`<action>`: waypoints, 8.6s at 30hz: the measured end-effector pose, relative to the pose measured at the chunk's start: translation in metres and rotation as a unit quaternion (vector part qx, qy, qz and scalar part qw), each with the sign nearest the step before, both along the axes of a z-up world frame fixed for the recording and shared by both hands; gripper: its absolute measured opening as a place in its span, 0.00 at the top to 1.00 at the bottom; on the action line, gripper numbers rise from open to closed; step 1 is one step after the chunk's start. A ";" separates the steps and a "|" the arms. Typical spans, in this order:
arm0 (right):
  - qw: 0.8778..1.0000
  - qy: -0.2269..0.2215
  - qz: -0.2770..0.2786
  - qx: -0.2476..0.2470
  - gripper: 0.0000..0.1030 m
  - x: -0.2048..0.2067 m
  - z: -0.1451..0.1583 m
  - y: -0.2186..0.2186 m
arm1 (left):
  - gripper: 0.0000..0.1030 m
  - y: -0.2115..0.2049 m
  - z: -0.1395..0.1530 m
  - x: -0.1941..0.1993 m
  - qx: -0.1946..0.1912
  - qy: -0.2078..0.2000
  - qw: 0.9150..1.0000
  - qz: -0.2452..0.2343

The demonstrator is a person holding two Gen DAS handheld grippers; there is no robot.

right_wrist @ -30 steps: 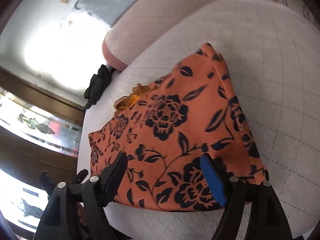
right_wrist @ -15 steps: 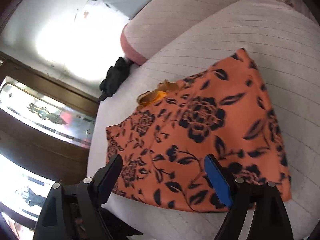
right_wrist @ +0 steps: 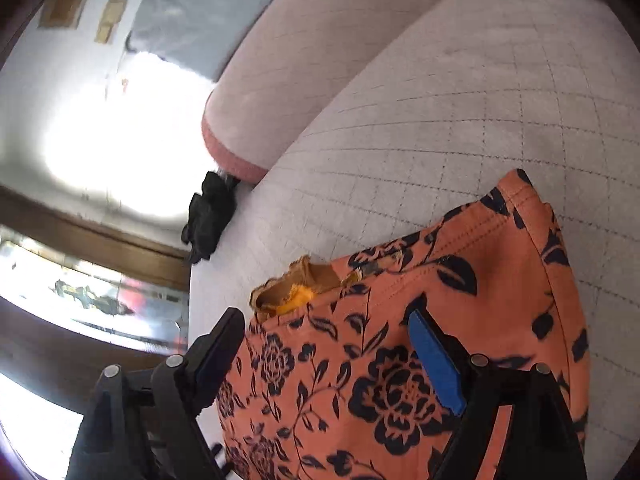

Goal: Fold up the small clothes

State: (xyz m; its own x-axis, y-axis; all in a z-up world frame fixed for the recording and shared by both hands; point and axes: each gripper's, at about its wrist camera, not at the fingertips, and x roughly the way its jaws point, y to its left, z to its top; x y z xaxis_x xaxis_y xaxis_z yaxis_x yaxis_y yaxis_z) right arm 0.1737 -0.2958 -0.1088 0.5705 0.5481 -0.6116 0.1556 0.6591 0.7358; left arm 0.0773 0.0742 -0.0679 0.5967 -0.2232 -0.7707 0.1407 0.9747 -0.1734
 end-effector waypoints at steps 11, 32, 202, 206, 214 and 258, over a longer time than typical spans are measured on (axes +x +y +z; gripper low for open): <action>0.997 0.001 0.052 -0.055 0.16 -0.074 -0.027 0.020 | 0.28 0.044 -0.040 0.197 0.165 0.064 0.981 0.074; 0.994 0.025 -0.093 0.054 0.16 -0.165 -0.028 -0.057 | 0.21 -0.017 -0.026 0.004 0.074 0.034 0.997 0.008; 0.999 -0.012 -0.037 -0.031 0.18 -0.136 -0.036 -0.017 | 0.25 0.015 -0.027 -0.028 0.099 0.023 0.989 0.111; 0.999 -0.014 -0.049 0.005 0.18 -0.139 -0.041 -0.027 | 0.25 -0.004 -0.010 -0.030 0.117 0.004 0.989 0.094; 0.999 -0.018 -0.036 -0.008 0.17 -0.139 -0.041 -0.024 | 0.25 -0.034 -0.008 -0.030 0.117 0.003 0.990 0.077; 0.980 0.054 -0.190 -0.001 0.79 -0.130 -0.052 -0.028 | 0.25 -0.121 -0.022 0.005 0.080 -0.004 0.996 -0.028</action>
